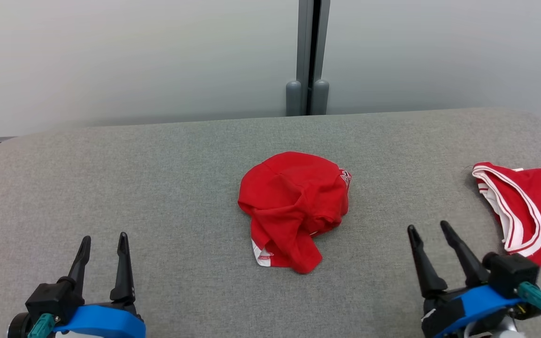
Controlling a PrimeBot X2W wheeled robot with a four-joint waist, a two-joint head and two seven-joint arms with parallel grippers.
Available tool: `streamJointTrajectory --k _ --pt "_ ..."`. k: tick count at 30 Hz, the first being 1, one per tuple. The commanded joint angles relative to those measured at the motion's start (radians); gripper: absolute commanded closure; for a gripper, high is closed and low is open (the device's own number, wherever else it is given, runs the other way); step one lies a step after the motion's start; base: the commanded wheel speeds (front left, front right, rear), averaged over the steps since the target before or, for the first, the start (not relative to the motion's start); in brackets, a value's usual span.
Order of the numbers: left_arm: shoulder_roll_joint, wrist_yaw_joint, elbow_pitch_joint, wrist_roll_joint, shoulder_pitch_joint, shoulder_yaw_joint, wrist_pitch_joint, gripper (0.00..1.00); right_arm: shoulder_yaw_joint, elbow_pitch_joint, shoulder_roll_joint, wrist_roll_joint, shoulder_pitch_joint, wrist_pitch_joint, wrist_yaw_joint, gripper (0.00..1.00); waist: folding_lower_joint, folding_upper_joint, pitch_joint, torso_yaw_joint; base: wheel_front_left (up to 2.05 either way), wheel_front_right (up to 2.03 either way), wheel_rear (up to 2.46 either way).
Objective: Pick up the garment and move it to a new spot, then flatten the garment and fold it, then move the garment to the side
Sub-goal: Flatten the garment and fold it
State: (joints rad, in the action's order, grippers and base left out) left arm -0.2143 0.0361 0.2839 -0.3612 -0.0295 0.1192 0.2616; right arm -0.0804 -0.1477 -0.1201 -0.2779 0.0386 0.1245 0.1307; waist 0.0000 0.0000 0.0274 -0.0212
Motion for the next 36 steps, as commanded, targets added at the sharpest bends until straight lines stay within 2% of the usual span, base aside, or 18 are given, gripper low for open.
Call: streamJointTrajectory --k 1,7,12,22,27,28,29,30,36 --pt "0.000 0.003 -0.005 0.002 -0.020 0.003 0.005 0.00 -0.011 -0.011 -0.002 0.000 0.017 -0.015 0.000 0.00 0.0000 0.0000 0.003 0.002 0.00 0.00 0.00" --pt "0.001 0.006 -0.013 0.003 -0.041 0.011 0.004 0.00 -0.170 -0.092 0.012 -0.008 0.091 -0.122 0.000 0.00 0.0000 0.0000 0.033 0.020 0.00 0.00 0.00" --pt "0.000 0.015 -0.011 0.002 -0.064 0.025 0.001 0.00 -0.303 -0.215 0.043 0.004 0.186 -0.138 0.000 0.00 0.0000 0.0000 0.060 0.049 0.00 0.00 0.00" --pt "0.010 0.032 0.009 0.009 -0.120 0.061 0.001 0.00 -0.364 -0.519 0.069 0.035 0.362 -0.103 0.000 0.00 0.0000 0.0000 0.116 0.116 0.00 0.00 0.00" --pt "0.012 0.036 0.021 0.006 -0.128 0.065 0.003 0.00 -0.407 -0.619 0.068 -0.003 0.416 -0.064 0.000 0.00 0.0000 0.0000 0.126 0.127 0.00 0.00 0.00" --pt "0.012 0.037 0.024 0.005 -0.128 0.064 0.003 0.00 -0.406 -0.636 0.068 0.000 0.427 -0.051 0.000 0.52 0.0000 0.0000 0.124 0.127 0.00 0.00 0.00" --pt "0.011 0.036 0.026 0.004 -0.127 0.062 0.003 0.00 -0.404 -0.649 0.068 -0.005 0.434 -0.036 0.000 0.68 0.0000 0.0000 0.122 0.126 0.00 0.00 0.00" --pt "0.010 0.034 0.028 0.003 -0.124 0.058 0.003 0.00 -0.402 -0.661 0.069 -0.014 0.437 -0.027 0.000 1.00 0.0000 0.0000 0.119 0.124 0.00 0.00 0.00" --pt "0.012 0.032 0.031 0.000 -0.104 0.044 0.004 0.00 -0.371 -0.698 0.069 -0.002 0.467 0.046 0.000 1.00 0.0000 0.0000 0.085 0.103 0.00 0.00 0.00"
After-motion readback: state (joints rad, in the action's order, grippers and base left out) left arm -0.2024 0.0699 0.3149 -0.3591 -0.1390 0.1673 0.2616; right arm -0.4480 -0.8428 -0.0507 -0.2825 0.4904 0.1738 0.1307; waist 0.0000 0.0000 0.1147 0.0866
